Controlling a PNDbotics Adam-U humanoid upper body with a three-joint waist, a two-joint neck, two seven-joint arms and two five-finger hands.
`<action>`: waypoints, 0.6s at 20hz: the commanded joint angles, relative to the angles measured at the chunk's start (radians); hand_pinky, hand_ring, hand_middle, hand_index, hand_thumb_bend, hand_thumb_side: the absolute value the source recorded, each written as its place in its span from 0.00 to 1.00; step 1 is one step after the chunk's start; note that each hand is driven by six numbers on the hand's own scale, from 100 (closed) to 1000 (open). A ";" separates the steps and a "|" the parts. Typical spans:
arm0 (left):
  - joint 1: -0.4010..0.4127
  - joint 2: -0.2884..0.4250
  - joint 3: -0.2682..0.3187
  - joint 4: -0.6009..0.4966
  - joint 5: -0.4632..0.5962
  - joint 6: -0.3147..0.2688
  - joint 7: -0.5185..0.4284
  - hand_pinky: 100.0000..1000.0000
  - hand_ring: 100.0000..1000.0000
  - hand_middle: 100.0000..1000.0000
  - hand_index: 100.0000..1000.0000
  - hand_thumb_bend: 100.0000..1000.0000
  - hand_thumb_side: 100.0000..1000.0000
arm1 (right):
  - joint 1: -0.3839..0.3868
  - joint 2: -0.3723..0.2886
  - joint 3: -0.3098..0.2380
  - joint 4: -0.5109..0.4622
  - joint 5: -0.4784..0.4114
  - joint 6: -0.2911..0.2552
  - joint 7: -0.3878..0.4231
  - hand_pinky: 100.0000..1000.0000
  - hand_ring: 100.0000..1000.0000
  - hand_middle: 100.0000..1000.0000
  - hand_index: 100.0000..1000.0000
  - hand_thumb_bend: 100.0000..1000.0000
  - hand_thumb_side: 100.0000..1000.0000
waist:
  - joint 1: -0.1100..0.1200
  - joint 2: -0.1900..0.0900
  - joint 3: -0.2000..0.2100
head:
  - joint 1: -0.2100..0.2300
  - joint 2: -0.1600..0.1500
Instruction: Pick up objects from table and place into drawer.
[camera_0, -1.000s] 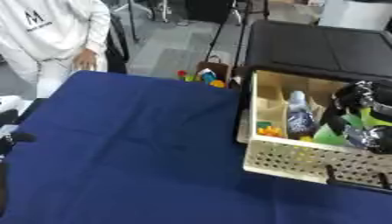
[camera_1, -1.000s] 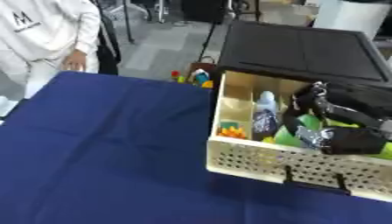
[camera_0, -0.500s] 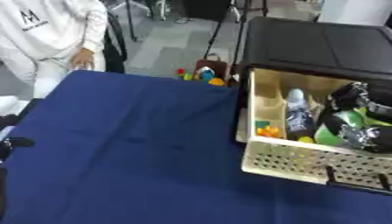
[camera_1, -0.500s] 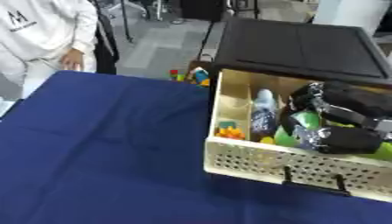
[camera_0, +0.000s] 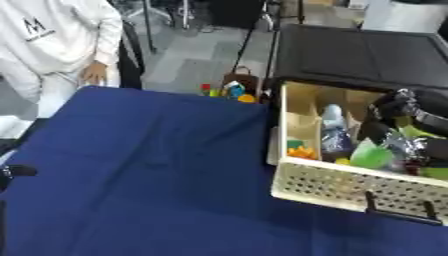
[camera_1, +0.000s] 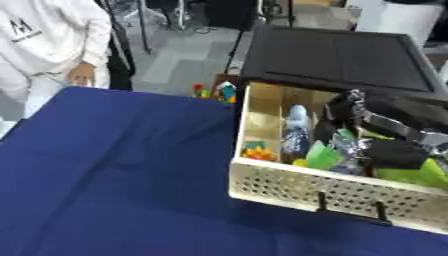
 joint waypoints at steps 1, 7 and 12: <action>-0.009 0.007 -0.001 -0.013 -0.003 0.005 -0.004 0.53 0.78 0.82 0.83 0.06 1.00 | -0.011 0.003 -0.009 0.024 0.016 -0.028 -0.003 0.25 0.37 0.38 0.59 0.28 0.97 | 0.007 -0.010 0.006 | -0.002 -0.013; -0.009 -0.001 -0.003 -0.013 -0.003 0.015 -0.012 0.54 0.78 0.83 0.83 0.05 1.00 | -0.017 0.008 -0.019 0.050 0.056 -0.060 -0.031 0.25 0.38 0.38 0.59 0.29 0.89 | 0.009 -0.011 0.009 | -0.001 -0.010; -0.010 0.000 -0.005 -0.013 -0.004 0.021 -0.016 0.54 0.78 0.83 0.83 0.03 1.00 | -0.018 -0.011 -0.029 0.037 0.083 -0.076 -0.070 0.27 0.41 0.41 0.61 0.29 0.88 | 0.007 -0.010 0.004 | 0.004 -0.011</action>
